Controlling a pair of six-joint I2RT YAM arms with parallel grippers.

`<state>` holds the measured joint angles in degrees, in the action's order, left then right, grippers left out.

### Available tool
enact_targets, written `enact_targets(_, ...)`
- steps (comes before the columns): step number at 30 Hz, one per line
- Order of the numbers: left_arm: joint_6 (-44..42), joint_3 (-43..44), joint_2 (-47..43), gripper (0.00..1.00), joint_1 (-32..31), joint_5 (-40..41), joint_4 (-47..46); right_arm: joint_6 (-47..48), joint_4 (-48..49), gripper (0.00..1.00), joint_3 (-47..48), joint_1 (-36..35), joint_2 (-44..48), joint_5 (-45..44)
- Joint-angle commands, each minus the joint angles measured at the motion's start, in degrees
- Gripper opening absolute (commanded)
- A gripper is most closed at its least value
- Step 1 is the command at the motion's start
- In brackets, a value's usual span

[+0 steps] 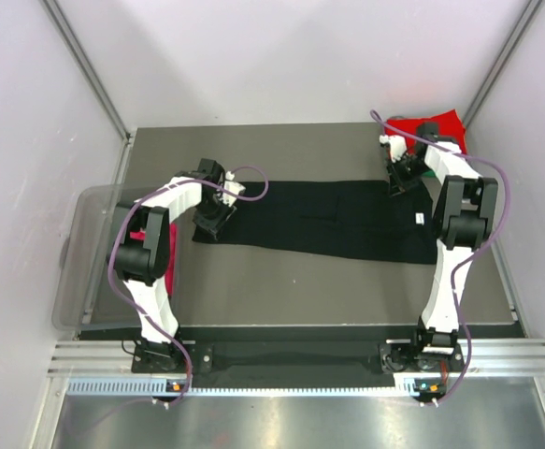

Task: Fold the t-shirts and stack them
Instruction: Fold the tshirt

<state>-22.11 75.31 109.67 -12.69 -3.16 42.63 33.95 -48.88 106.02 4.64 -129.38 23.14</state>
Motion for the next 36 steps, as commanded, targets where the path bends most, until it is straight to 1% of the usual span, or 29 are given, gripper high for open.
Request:
enact_targets(1,1.0,-1.5,0.1,0.45,0.2,-1.2,-1.9,0.4,-0.6,0.1,-1.2,-1.6,5.4,-0.6)
enact_targets(3,1.0,-1.5,0.0,0.45,0.2,-1.5,-1.9,0.4,-0.3,0.19,-1.4,-1.6,5.9,-1.4)
enact_targets(8,1.1,-1.6,0.0,0.45,0.2,-1.7,-1.7,0.5,-0.2,0.25,-1.8,-1.6,6.7,-1.9)
enact_targets(9,1.2,-1.6,-0.1,0.45,0.2,-1.7,-1.7,0.4,-0.2,0.3,-1.8,-1.6,6.6,-1.9)
enact_targets(10,1.2,-1.7,-0.2,0.45,0.2,-1.8,-1.6,0.3,-0.2,0.28,-1.8,-1.6,6.5,-1.9)
enact_targets(12,1.1,-1.8,-0.3,0.45,0.2,-1.8,-1.8,0.5,-0.2,0.2,-1.7,-1.7,6.4,-1.9)
enact_targets(14,1.1,-1.9,-0.5,0.45,0.2,-1.8,-1.7,0.4,0.2,0.15,-1.8,-1.7,6.6,-2.0)
enact_targets(15,1.1,-1.9,-0.6,0.45,0.2,-1.7,-1.7,0.4,0.3,0.11,-1.9,-1.7,6.7,-2.0)
enact_targets(16,1.1,-1.9,-0.6,0.45,0.2,-1.8,-1.7,0.3,0.4,0.09,-1.7,-1.7,6.9,-1.8)
enact_targets(19,1.1,-2.1,-0.7,0.45,0.2,-1.7,-1.6,0.2,0.3,0.06,-1.5,-1.7,7.6,-2.0)
enact_targets(24,1.3,-2.0,-0.8,0.45,0.2,-1.8,-1.4,0.3,0.5,0.08,-1.7,-1.7,9.3,-3.1)
enact_targets(28,1.5,-2.0,-0.8,0.45,0.2,-1.9,-1.4,0.5,1.1,0.06,-1.8,-1.7,10.3,-5.5)
enact_targets(29,1.5,-2.0,-0.8,0.45,0.2,-2.0,-1.3,0.4,1.6,0.07,-1.8,-1.7,10.2,-6.3)
enact_targets(31,1.5,-2.1,-0.9,0.45,0.2,-1.9,-1.3,-0.4,2.4,0.24,-1.9,-1.6,9.9,-7.9)
enact_targets(32,1.4,-2.1,-1.0,0.45,0.2,-1.9,-1.3,-0.8,3.2,0.28,-1.8,-1.5,9.7,-8.3)
enact_targets(36,1.3,-2.5,-1.4,0.44,0.2,-1.3,-1.7,-3.1,4.4,0.27,-0.3,-0.4,8.6,-7.8)
